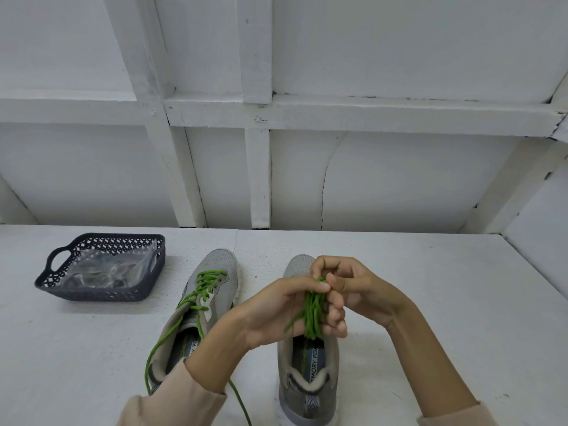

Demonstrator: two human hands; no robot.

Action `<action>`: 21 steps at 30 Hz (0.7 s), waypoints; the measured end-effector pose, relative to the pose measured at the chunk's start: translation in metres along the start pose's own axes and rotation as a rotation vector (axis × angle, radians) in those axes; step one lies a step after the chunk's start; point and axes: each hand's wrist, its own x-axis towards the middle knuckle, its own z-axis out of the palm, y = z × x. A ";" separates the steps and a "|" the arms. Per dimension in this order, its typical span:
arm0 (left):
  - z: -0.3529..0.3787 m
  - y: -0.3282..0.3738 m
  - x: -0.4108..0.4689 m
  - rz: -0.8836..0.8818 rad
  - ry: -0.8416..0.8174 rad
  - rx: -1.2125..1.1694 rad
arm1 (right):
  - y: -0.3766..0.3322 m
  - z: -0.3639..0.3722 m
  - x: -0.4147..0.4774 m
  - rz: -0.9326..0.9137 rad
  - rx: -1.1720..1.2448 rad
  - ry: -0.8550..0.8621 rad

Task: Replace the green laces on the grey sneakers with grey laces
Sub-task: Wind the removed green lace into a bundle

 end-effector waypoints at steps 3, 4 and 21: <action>-0.001 0.002 0.001 -0.009 0.037 0.007 | 0.001 0.001 0.000 -0.028 0.035 0.026; -0.002 0.002 0.002 -0.007 0.050 0.004 | 0.001 0.002 0.000 -0.039 0.032 0.045; -0.005 0.010 0.011 0.215 0.417 0.028 | 0.023 0.028 0.015 -0.265 0.176 0.379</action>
